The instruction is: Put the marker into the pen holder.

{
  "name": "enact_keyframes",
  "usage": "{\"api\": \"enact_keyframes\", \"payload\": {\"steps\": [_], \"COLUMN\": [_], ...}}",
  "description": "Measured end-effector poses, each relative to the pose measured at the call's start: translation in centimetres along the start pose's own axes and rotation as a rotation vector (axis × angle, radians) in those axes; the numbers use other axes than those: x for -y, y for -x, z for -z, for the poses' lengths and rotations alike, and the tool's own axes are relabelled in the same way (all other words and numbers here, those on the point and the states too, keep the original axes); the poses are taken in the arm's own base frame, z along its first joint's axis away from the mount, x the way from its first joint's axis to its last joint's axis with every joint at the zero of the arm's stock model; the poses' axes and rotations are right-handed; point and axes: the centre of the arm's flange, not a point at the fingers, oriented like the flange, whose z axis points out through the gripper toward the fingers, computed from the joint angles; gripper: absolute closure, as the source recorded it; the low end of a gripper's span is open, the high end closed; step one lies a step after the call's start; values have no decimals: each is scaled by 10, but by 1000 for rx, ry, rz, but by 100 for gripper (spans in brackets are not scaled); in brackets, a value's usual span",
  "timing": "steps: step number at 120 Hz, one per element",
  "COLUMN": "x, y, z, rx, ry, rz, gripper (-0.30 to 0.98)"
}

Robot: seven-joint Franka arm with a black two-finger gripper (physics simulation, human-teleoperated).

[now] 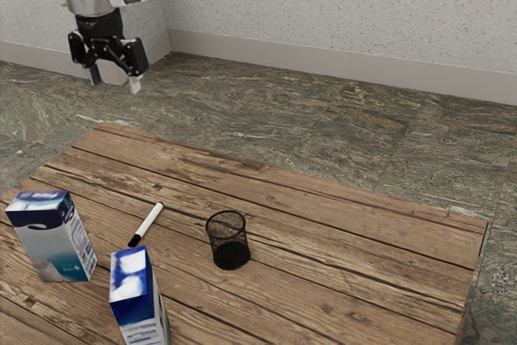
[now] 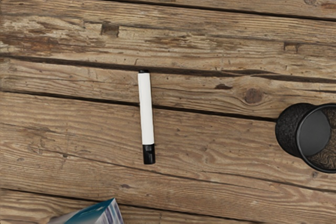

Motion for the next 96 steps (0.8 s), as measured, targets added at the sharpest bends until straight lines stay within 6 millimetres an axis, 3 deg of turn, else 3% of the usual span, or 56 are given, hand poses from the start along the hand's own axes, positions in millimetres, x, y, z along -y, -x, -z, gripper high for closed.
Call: {"api": "enact_keyframes", "payload": {"steps": [12, 35, 69, 79, 96], "x": [2, -9, -9, -4, 6], "y": [0, -7, -13, -11, -19], "z": [-14, -149, -281, -312, -344], "rx": [10, 164, 239, 246, 230], "ry": [-5, -12, -1, 10, 22], "rz": [4, -5, 63, 90, 120], "gripper": [0, 0, 0, 0, 1]}}
